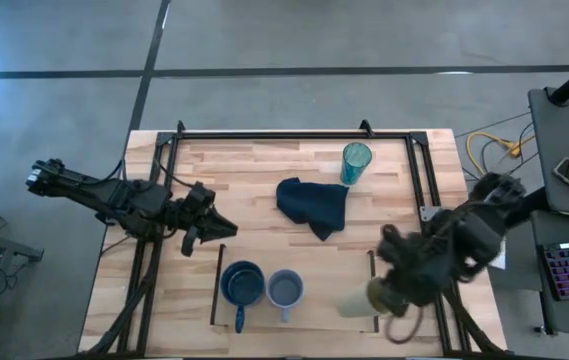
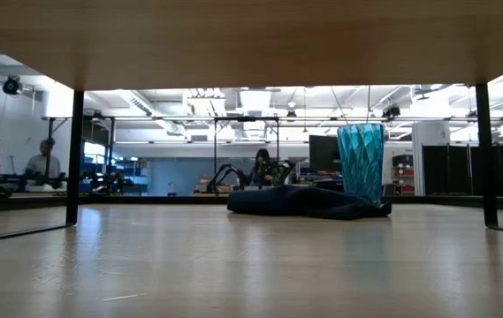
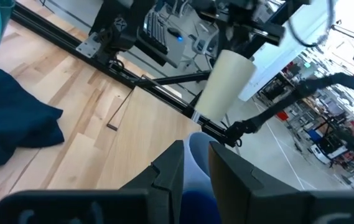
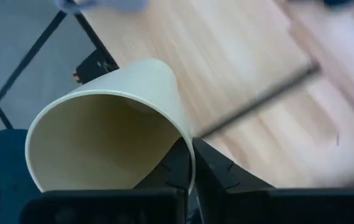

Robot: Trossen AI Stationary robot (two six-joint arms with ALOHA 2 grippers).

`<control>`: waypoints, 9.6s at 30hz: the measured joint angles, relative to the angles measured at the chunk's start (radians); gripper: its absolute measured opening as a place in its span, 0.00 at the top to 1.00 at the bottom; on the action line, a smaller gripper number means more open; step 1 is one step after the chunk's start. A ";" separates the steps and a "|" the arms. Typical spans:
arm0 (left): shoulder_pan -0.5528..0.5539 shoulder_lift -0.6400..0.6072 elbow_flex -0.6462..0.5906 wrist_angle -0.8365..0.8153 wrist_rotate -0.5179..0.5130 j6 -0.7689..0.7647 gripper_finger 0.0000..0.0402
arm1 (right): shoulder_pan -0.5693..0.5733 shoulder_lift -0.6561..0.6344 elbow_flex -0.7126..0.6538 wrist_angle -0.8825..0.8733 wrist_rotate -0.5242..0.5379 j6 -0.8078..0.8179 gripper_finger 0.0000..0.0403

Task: Stack small to large cups/mugs on shelf
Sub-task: Put the white cup on the shelf, then put the blue cup on the shelf

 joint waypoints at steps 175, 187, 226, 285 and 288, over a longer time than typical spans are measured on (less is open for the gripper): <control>0.009 -0.003 -0.001 0.000 -0.015 0.024 0.85 | -0.302 0.103 -0.096 0.041 0.165 -0.210 0.97; 0.009 -0.011 -0.001 0.002 0.076 0.024 0.85 | -0.604 0.003 -0.093 -0.001 0.325 -0.340 0.85; 0.218 -0.016 -0.001 -0.055 0.125 -0.022 0.85 | -1.365 -0.030 -0.558 0.223 -0.013 -0.865 0.62; 0.242 -0.013 -0.002 -0.063 0.135 -0.048 0.85 | -0.489 -0.322 -0.279 -0.002 -0.122 -0.410 0.98; 0.242 -0.013 -0.002 -0.063 0.153 -0.052 0.85 | -0.409 -0.293 -0.279 -0.002 -0.096 -0.362 0.98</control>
